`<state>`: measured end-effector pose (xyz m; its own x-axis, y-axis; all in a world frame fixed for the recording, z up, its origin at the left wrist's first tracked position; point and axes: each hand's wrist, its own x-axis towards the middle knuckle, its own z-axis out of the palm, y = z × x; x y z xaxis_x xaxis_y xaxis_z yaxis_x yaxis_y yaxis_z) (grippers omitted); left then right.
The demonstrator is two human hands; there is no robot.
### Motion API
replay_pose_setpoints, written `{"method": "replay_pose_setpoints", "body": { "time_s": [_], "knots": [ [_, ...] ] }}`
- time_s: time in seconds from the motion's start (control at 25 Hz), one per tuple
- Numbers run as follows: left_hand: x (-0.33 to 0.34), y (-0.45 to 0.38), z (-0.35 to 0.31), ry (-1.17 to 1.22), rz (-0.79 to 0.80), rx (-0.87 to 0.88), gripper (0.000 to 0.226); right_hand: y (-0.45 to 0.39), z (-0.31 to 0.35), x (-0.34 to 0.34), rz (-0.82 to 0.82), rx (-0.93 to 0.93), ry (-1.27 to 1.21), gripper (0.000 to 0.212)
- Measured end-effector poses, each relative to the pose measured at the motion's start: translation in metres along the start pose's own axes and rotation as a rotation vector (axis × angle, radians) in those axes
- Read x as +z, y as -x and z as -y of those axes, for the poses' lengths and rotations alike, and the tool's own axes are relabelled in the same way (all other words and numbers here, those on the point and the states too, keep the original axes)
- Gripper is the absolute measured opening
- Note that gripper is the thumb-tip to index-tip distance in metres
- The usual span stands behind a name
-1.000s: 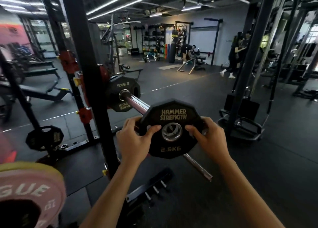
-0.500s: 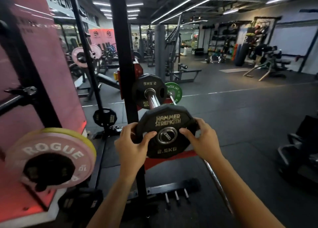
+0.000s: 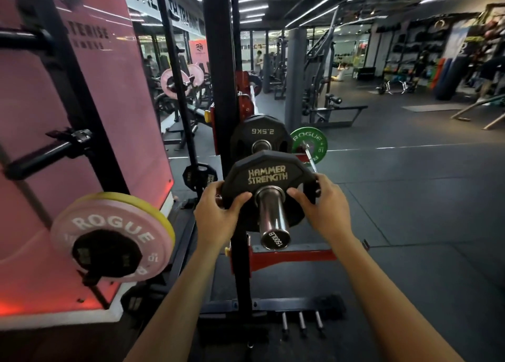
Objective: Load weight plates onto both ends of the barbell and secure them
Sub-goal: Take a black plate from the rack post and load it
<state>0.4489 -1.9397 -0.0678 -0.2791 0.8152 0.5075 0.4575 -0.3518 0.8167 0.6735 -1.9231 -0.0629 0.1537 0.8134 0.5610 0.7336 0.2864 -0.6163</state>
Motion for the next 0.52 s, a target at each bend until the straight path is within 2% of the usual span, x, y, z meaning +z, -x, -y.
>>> {"method": "replay_pose_setpoints", "body": {
  "time_s": [0.4,0.52],
  "knots": [
    [0.057,-0.107,0.049,0.034,-0.065,0.072,0.048,-0.094,-0.028,0.062,-0.023,0.045,0.022,0.059],
    [0.073,-0.134,0.066,-0.008,-0.116,0.036,0.063,-0.124,-0.031,0.078,-0.066,0.024,0.042,0.065]
  ]
}}
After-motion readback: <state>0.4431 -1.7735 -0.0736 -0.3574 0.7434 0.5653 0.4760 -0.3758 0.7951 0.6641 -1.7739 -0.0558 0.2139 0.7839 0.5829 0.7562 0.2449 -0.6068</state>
